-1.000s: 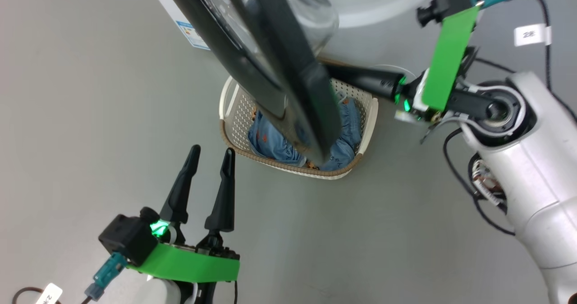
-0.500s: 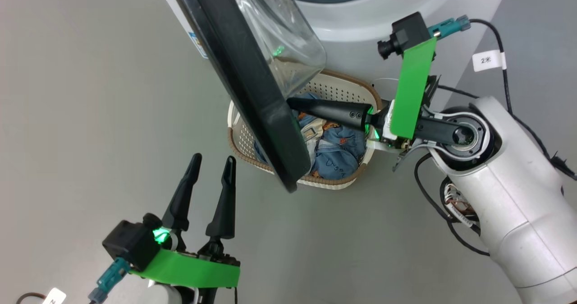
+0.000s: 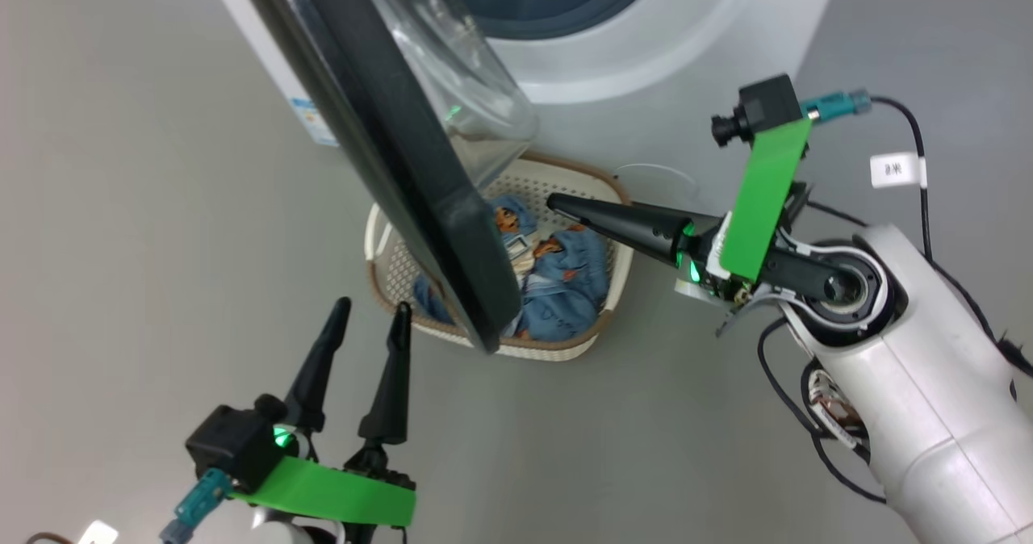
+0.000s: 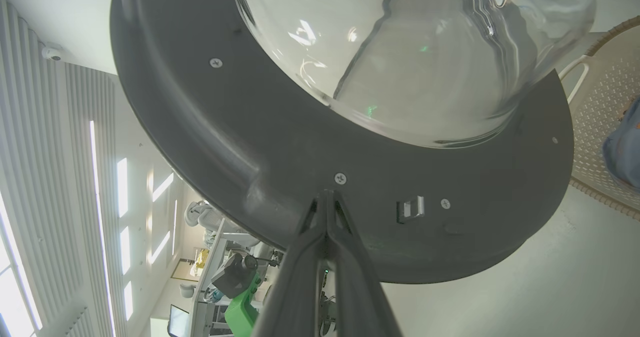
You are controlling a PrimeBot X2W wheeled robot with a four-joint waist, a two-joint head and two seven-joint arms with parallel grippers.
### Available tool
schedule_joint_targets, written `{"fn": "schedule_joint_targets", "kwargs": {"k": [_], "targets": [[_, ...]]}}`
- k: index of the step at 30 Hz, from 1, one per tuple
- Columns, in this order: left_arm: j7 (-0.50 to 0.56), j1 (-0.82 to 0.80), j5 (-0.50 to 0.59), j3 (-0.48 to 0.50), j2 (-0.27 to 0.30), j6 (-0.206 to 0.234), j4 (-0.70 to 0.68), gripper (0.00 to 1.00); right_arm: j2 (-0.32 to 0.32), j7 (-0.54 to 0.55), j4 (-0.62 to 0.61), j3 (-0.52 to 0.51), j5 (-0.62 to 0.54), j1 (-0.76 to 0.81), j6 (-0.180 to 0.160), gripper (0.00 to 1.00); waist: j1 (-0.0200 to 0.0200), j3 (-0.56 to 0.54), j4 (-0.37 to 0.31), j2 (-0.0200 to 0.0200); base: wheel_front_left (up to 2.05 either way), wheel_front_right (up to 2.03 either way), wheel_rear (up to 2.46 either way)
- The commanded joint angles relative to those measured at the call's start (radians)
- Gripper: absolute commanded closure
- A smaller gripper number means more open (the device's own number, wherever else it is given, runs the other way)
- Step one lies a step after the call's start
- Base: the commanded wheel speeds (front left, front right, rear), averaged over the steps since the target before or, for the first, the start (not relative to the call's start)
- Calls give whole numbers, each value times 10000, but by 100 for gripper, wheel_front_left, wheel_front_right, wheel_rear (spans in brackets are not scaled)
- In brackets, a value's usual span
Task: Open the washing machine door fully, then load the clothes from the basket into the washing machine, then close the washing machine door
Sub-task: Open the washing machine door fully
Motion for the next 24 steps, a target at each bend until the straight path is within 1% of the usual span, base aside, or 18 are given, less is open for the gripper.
{"fn": "schedule_joint_targets", "kwargs": {"k": [1, 3, 5, 9, 15, 24], "targets": [[-63, -13, 70, 422, 260, 6, -118, 0, 115, -183, -339, -41, -40, 295, 58, 37, 0, -326, -450, 0, 0, 0, 0], [-63, 53, 70, 502, 392, 6, -72, 0, 80, -305, -408, -98, -47, 513, 58, 15, 0, -458, -703, 0, 0, 0, 0], [-63, 141, 71, 624, 496, 6, -46, 0, 13, -487, -469, -155, -120, 732, 58, 1, 0, -584, -954, 0, 0, 0, 0], [-63, 373, 89, 844, 664, 6, -75, 0, -171, -894, -588, -255, -280, 1177, 58, 0, 0, -820, -1387, 0, 0, 0, 0], [-63, 719, 130, 1133, 830, 6, -110, 0, -640, -1890, -666, -253, -808, 1836, 58, 0, 0, -1158, -1913, 0, 0, 0, 0], [-63, 983, 193, 1453, 943, 6, -102, 0, -1459, -3532, -570, 292, -1407, 2515, 58, 0, 0, -1457, -2555, 0, 0, 0, 0]]}}
